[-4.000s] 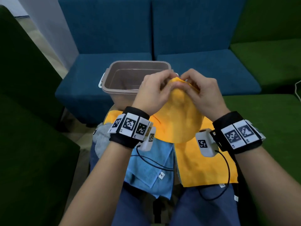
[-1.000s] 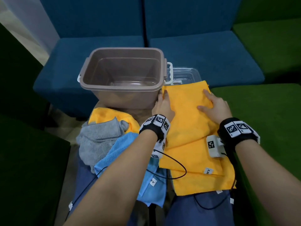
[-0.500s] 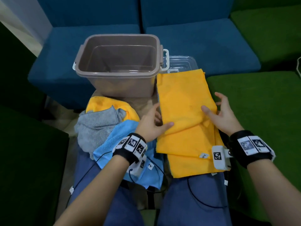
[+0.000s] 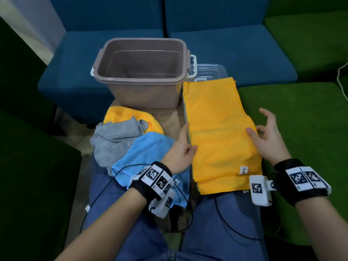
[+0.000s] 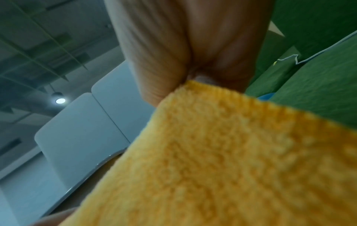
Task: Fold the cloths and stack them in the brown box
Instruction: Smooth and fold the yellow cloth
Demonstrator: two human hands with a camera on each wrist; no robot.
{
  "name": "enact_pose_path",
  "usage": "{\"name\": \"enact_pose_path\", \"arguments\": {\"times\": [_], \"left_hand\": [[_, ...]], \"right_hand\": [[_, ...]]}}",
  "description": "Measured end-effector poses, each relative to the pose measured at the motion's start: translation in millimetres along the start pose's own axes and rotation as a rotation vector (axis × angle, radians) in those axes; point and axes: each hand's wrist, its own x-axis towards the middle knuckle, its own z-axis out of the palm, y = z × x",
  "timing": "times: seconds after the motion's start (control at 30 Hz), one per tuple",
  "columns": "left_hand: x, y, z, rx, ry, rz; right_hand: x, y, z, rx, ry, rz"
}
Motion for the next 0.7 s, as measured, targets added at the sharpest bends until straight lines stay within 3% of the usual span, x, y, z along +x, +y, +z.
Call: {"name": "enact_pose_path", "arguments": {"times": [0.13, 0.37, 0.6, 0.7], "left_hand": [[-17, -7, 21, 0.013, -0.122, -0.133], [-27, -1, 20, -0.337, -0.189, -0.206], [-24, -11, 25, -0.049, -0.189, -0.157], [-25, -3, 20, 0.086, -0.16, -0.153]], "right_hand": [[-16, 14, 3, -0.148, -0.135, 0.129], [-20, 12, -10, -0.217, -0.073, 0.041], [-22, 22, 3, -0.473, -0.157, 0.091], [-27, 12, 6, -0.622, -0.103, -0.017]]}}
